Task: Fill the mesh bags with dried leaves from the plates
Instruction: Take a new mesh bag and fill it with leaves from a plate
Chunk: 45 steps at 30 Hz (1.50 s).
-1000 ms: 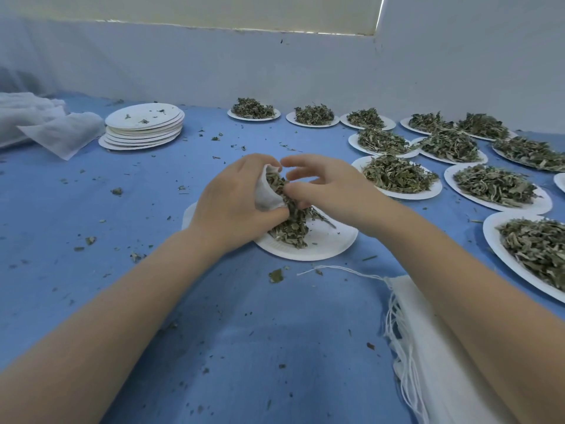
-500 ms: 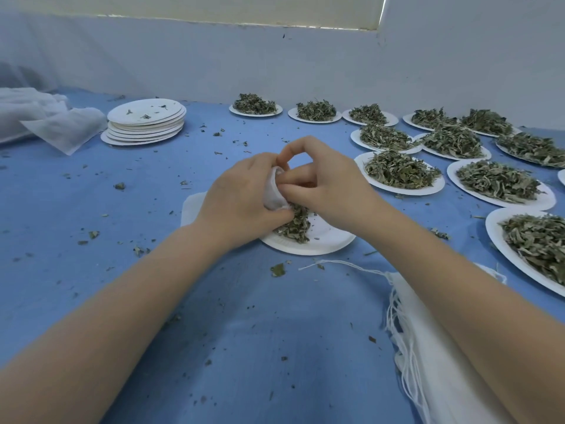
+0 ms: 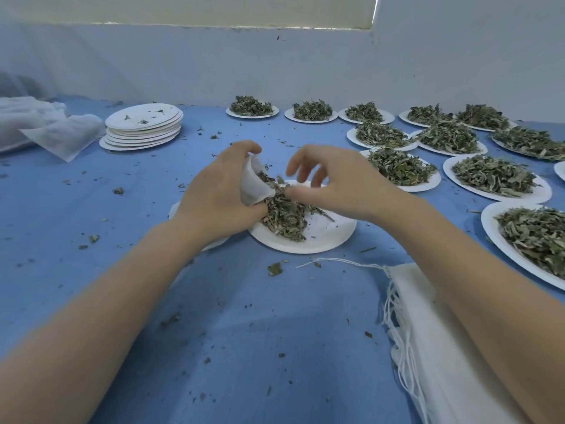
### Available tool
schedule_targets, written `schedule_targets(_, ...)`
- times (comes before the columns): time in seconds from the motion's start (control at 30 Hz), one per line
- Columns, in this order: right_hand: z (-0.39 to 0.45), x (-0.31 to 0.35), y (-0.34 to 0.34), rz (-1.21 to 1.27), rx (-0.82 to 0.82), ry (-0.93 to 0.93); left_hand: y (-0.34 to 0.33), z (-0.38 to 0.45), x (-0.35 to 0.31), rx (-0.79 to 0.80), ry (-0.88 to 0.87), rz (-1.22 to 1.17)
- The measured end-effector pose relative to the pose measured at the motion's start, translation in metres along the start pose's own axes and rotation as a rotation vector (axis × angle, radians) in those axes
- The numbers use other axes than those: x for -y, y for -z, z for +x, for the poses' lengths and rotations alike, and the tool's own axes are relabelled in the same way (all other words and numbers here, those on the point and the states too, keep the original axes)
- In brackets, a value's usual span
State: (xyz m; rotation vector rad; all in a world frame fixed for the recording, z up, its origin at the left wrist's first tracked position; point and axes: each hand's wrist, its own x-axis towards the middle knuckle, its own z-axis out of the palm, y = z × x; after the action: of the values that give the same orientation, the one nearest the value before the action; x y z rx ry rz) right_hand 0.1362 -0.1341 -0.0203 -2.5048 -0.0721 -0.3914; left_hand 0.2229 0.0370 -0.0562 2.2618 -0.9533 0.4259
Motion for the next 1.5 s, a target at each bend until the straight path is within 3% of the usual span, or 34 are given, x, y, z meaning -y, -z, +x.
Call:
schedule_targets(0.13, 0.001, 0.000, -0.010, -0.294, 0.270, -0.037, 0.008, 0.000, 0.001, 0.044, -0.018, 0.028)
schedule_targets(0.27, 0.001, 0.000, -0.020, -0.381, 0.249, 0.003, 0.011, -0.009, 0.000, 0.093, -0.028, 0.061)
schedule_targets(0.53, -0.001, -0.006, -0.005, -0.212, 0.094, -0.011, 0.008, -0.021, 0.000, 0.086, 0.163, 0.037)
schedule_targets(0.83, 0.000, -0.002, 0.012, 0.178, 0.001, -0.019, 0.002, -0.022, -0.006, 0.042, 0.115, 0.071)
schedule_targets(1.13, -0.004, 0.015, -0.009, -0.048, 0.038, 0.191, -0.004, -0.016, -0.017, 0.037, 0.053, 0.054)
schedule_targets(1.2, -0.004, 0.016, -0.014, -0.015, 0.019, 0.164, -0.004, -0.017, -0.019, 0.037, 0.047, 0.065)
schedule_targets(1.37, -0.006, 0.015, -0.011, 0.403, 0.065, -0.036, -0.003, -0.018, -0.020, 0.048, 0.117, 0.048)
schedule_targets(1.5, -0.006, 0.015, -0.013, 0.388, 0.000, -0.056, -0.003, -0.019, -0.025, 0.055, 0.127, 0.020)
